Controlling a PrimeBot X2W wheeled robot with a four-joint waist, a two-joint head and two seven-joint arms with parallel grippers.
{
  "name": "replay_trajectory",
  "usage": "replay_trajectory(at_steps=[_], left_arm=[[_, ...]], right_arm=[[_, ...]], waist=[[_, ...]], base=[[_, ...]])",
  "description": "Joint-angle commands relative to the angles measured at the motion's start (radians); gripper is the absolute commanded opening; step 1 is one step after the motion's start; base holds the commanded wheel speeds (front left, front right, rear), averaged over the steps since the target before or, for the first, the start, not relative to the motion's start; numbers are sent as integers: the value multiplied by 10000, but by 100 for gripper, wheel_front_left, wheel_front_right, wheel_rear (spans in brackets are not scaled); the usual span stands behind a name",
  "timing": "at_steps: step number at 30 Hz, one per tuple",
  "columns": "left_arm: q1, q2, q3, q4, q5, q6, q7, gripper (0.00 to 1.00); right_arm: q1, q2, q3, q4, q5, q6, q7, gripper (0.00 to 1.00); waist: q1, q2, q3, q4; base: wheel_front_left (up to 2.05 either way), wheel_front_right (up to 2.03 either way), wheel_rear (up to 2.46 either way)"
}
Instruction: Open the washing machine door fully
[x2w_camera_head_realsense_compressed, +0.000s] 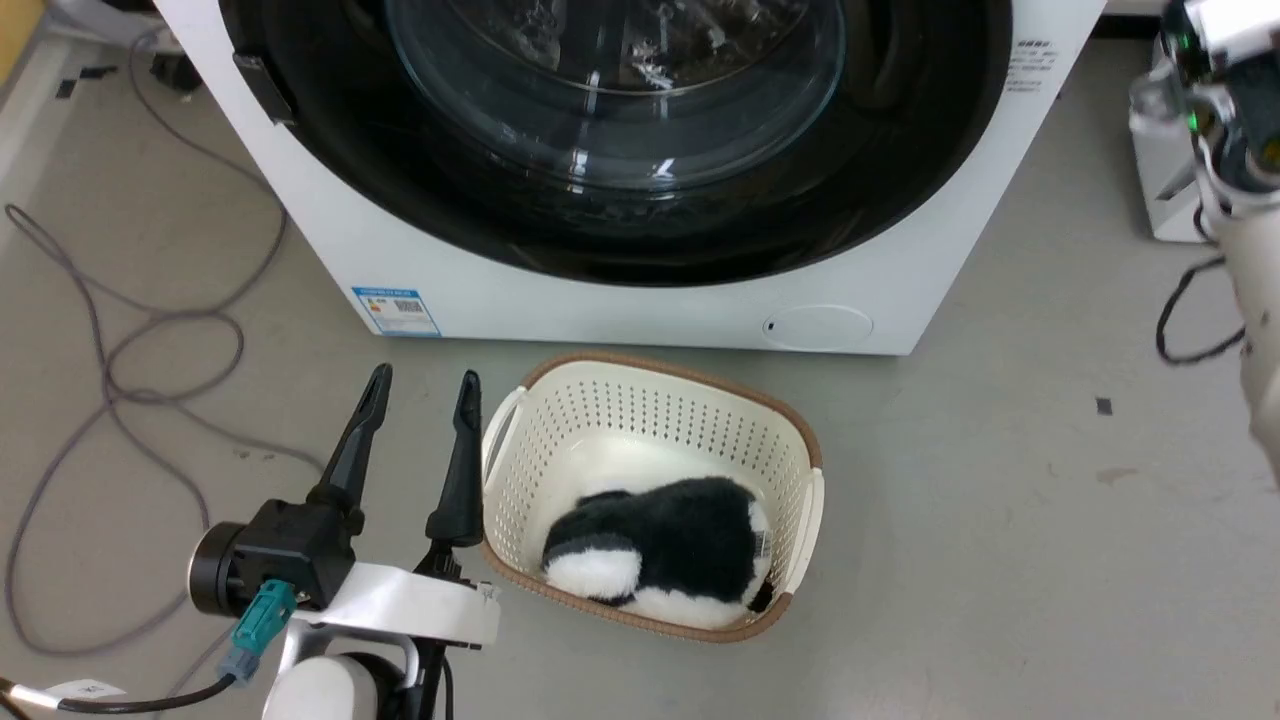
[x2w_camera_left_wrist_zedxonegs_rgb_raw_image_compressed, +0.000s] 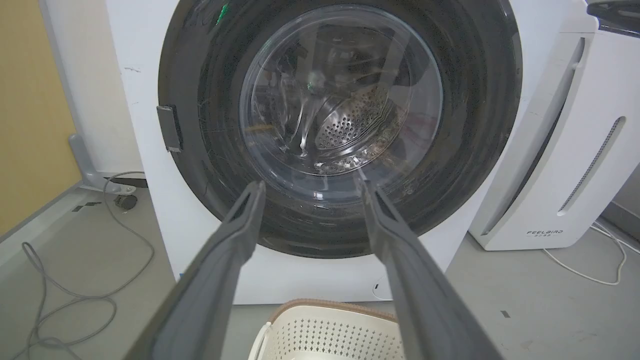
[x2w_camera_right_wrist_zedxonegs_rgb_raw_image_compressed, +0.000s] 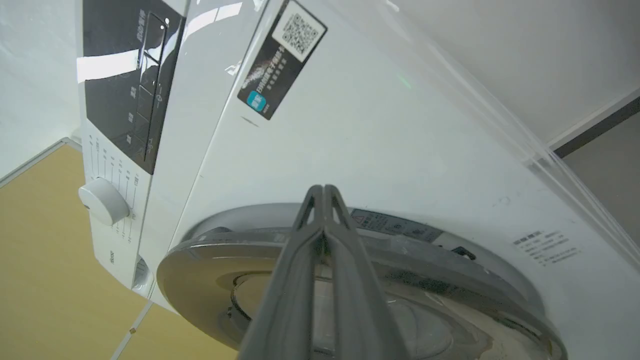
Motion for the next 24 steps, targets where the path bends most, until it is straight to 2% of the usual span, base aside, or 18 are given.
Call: replay_trajectory(at_steps=[1,9,16,24], left_arm=[[-220,6,-45,-66,-90,-90,-124,100],[-527,6,-119,-146,-262,-178,-292,100],[-748,6,-261,-188,-423,-241,-437,100],[-942,6,-344,-229,-574,-288,-584,100]], right_arm=[[-718,28,336,510,231,55,257,0],[-2314,239,1614,1662,419,59,1520,0],[-3058,-116,2193,2386,886,62,1804,0],[-3980,-211,3054,3107,1079,66,2886,0]], waist=[[-1,0,183,63],[-1,0,681,176],[-1,0,1043,306],[-1,0,1403,326]], base=[[0,0,0],[0,0,0],[0,0,0],[0,0,0]])
